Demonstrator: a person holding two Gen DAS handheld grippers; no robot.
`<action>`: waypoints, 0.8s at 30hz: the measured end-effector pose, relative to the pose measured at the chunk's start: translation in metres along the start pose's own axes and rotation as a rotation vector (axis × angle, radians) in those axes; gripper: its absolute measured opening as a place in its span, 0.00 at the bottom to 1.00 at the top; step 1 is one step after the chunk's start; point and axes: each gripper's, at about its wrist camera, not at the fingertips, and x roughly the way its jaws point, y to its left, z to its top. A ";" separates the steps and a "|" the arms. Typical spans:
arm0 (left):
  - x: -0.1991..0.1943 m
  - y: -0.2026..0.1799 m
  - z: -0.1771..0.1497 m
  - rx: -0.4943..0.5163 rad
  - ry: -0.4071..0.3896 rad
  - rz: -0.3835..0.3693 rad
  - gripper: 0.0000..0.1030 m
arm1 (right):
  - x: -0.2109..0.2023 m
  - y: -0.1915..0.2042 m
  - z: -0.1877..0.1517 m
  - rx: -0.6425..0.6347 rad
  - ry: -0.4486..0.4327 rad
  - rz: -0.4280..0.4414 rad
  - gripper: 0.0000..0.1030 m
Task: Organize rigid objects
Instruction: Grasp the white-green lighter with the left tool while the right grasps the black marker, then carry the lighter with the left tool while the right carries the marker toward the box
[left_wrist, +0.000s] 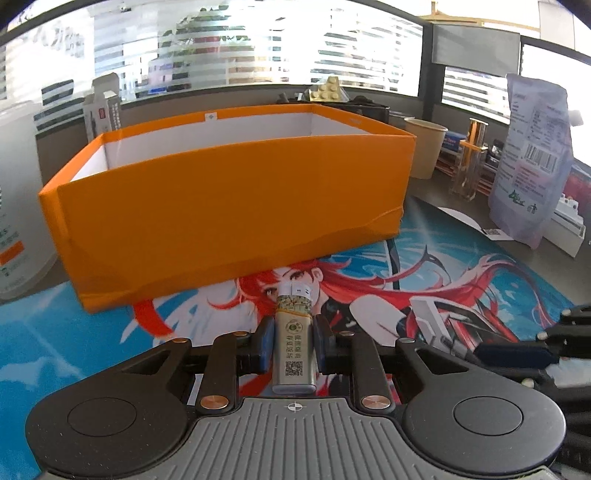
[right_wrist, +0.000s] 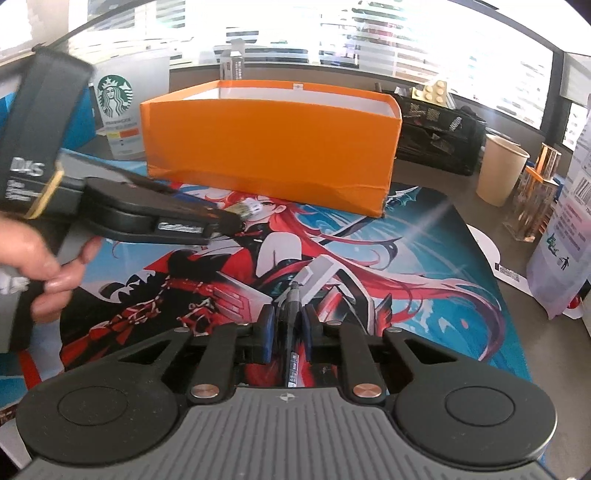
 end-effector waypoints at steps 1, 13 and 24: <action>-0.002 0.000 -0.001 -0.001 0.001 0.002 0.20 | 0.000 0.000 0.000 0.003 0.000 0.001 0.14; -0.038 -0.002 -0.026 -0.029 -0.002 0.034 0.20 | -0.002 0.017 0.002 -0.016 -0.006 0.019 0.14; -0.070 -0.001 -0.029 -0.037 -0.067 0.058 0.20 | -0.017 0.026 0.009 -0.009 -0.035 0.008 0.14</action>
